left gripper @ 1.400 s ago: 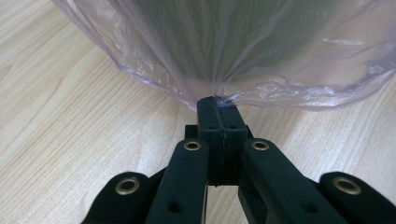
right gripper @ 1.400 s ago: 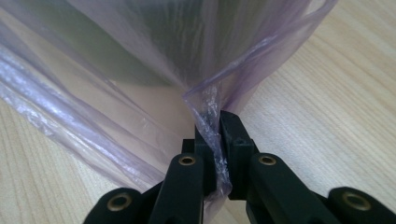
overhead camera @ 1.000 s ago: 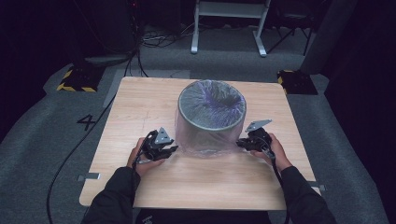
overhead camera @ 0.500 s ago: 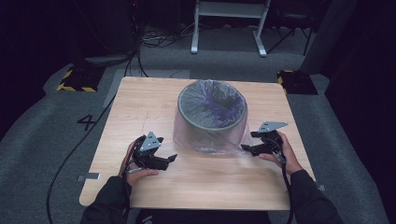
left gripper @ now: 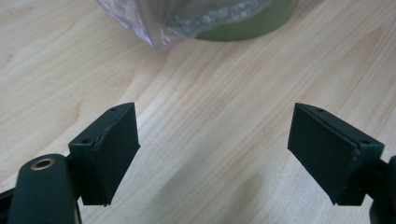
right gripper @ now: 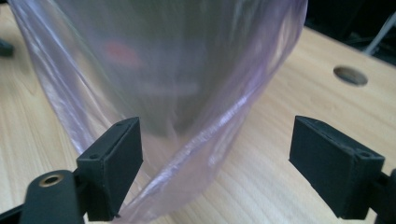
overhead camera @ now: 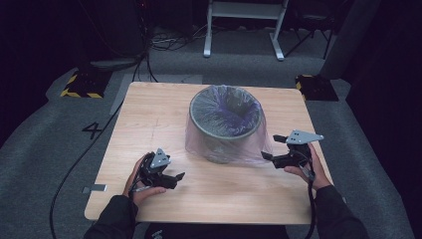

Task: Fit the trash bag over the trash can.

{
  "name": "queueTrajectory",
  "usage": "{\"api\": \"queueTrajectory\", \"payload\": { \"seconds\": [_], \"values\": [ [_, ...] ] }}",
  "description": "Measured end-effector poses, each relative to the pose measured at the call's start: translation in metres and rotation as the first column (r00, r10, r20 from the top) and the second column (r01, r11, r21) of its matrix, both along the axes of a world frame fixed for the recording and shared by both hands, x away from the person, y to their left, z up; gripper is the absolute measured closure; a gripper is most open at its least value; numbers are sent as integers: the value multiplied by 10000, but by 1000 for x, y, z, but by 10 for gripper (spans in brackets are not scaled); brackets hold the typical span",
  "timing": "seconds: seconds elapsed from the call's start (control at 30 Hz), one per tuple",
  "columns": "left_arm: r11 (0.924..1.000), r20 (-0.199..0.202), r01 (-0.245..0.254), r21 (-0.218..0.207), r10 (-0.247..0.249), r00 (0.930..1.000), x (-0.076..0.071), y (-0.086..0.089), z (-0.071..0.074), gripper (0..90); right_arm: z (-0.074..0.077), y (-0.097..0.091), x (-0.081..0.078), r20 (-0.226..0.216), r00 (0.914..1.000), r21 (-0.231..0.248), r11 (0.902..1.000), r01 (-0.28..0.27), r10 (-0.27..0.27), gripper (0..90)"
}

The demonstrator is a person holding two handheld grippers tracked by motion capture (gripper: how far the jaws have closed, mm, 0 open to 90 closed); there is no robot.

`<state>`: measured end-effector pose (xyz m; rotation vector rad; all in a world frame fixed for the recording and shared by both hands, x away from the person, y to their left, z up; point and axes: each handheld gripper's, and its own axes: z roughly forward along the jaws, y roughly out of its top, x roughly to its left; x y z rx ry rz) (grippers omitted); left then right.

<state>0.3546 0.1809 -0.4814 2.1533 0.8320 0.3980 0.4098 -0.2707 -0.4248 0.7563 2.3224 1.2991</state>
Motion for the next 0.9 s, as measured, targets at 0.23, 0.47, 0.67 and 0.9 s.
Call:
{"api": "queueTrajectory", "payload": {
  "seconds": [0.23,0.47,0.67,0.9],
  "values": [
    [9994,-267,104,338,-95,9996,-5,-4,-10,158,13,5,-5,423,9991,-179,9998,-49,56,185],
    [9974,-443,142,710,-111,9990,-9,-5,-16,164,22,7,-9,645,9979,-196,9998,-101,114,200],
    [9975,-598,121,692,-80,9982,-11,-2,-19,162,33,7,-11,833,9964,-121,9998,-168,177,200],
    [9992,-626,26,408,-1,9980,-11,2,-22,145,49,8,-12,997,9948,5,9998,-221,219,200]
  ]
}}
